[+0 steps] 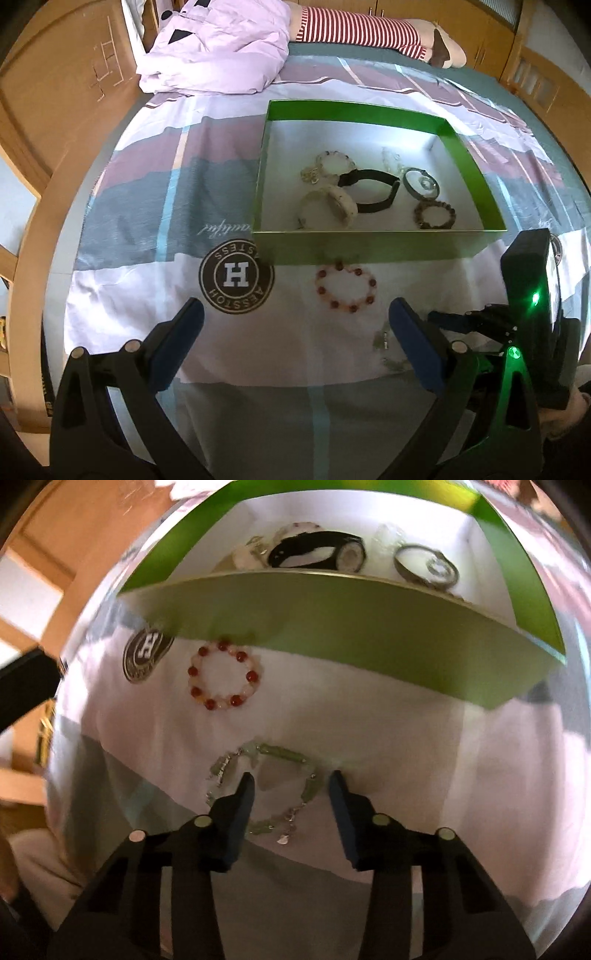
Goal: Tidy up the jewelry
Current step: 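Grasp the pale green beaded bracelet with the right tool, then grasp the red-beaded bracelet with the left tool while the right tool holds the green bracelet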
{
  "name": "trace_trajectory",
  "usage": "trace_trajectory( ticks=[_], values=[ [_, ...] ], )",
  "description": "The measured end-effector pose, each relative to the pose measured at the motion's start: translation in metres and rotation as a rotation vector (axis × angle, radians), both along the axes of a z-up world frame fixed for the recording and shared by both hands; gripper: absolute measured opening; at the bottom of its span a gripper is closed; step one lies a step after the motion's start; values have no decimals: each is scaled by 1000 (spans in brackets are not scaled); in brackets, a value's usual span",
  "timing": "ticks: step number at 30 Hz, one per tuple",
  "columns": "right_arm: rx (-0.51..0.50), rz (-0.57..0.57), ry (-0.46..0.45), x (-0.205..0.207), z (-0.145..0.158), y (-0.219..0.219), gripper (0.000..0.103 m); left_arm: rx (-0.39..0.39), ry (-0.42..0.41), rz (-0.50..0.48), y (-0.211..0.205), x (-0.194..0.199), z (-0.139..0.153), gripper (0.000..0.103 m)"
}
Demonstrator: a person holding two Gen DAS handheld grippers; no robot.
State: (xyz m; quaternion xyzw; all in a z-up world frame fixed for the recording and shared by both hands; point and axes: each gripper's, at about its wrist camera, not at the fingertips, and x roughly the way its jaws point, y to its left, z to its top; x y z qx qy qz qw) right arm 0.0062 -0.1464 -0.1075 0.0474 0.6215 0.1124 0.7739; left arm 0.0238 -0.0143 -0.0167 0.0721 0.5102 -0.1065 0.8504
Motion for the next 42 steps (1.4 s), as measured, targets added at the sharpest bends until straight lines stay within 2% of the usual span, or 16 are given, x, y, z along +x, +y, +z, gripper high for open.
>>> trace_trajectory(
  ticks=[1, 4, 8, 11, 14, 16, 18, 21, 26, 29, 31, 33, 34, 35, 42],
  values=[
    [-41, 1, -13, -1, -1, 2, 19, 0, 0, 2, 0, 0, 0, 101],
    [-54, -25, -23, -1, -1, -4, 7, 3, 1, 2, 1, 0, -1, 101],
    [-17, -32, -22, -3, 1, -10, 7, 27, 27, -16, -4, 3, -12, 101],
    [-10, -38, -23, -5, 4, -18, 7, 4, 99, -34, -11, 8, -32, 95],
    [3, -57, -16, -8, 6, -32, 7, 21, 137, -40, -20, 14, -51, 94],
    [-17, -63, -50, -10, 14, -42, 7, 21, 156, -38, -25, 19, -61, 92],
    [-21, -70, -76, -13, 23, -53, 7, 12, 183, -25, -28, 25, -70, 84],
    [15, -101, -92, -14, 34, -68, 7, 11, 212, 1, -29, 35, -82, 80],
    [39, -123, -105, -18, 45, -82, 7, 14, 226, 17, -29, 46, -97, 62],
    [47, -126, -94, -18, 42, -79, 7, 34, 200, 18, -33, 48, -99, 60],
    [46, -121, -86, -18, 39, -77, 7, 50, 185, 19, -35, 48, -100, 50],
    [48, -120, -85, -19, 38, -78, 7, 58, 170, 25, -36, 48, -99, 30],
    [48, -122, -84, -19, 38, -79, 7, 62, 167, 25, -36, 49, -99, 23],
    [48, -125, -85, -19, 38, -80, 7, 63, 165, 27, -36, 49, -98, 8],
    [61, -141, -94, -21, 40, -87, 6, 33, 160, 29, -29, 37, -85, 7]
  ],
)
